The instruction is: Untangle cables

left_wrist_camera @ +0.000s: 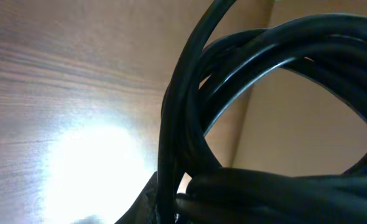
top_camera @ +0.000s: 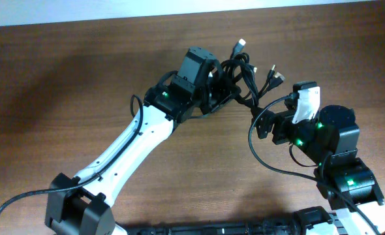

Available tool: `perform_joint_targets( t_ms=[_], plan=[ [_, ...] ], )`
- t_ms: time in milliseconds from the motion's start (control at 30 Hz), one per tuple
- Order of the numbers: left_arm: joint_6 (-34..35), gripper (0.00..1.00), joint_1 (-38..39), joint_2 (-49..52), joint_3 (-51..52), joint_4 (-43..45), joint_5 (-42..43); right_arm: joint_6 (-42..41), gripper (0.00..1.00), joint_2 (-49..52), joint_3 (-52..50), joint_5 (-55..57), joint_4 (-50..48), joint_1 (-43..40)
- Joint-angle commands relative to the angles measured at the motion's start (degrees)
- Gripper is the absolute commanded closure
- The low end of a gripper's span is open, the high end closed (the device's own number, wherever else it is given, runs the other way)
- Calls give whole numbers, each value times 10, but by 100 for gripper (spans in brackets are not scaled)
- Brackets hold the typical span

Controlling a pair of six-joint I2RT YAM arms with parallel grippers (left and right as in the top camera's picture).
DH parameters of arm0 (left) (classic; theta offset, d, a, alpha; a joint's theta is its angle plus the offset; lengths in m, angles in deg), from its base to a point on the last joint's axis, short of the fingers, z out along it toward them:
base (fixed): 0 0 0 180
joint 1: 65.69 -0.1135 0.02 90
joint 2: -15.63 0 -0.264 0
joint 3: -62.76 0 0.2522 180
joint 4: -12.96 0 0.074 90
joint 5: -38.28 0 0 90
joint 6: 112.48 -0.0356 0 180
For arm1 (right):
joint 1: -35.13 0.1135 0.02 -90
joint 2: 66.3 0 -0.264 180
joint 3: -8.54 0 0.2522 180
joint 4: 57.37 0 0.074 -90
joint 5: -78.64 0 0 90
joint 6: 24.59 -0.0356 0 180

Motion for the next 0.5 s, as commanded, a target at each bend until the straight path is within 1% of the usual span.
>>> perform_joint_targets(
  t_ms=[0,67,133,267,367,467],
  plan=[
    [-50,100,-1,-25,-13,7,65,-5,1,1,15,38,2,3],
    [-63,100,-1,-25,-13,10,90,-5,1,1,15,51,7,3],
    [-92,100,-1,-25,-13,16,124,-5,1,1,15,62,14,3],
    [-182,100,-1,-25,-13,18,177,-5,1,1,15,73,21,3],
    [-190,100,-5,-25,-13,18,181,-4,1,1,15,74,21,3],
    [-196,100,-29,-25,-13,18,209,-2,1,1,15,76,25,2]
  ],
)
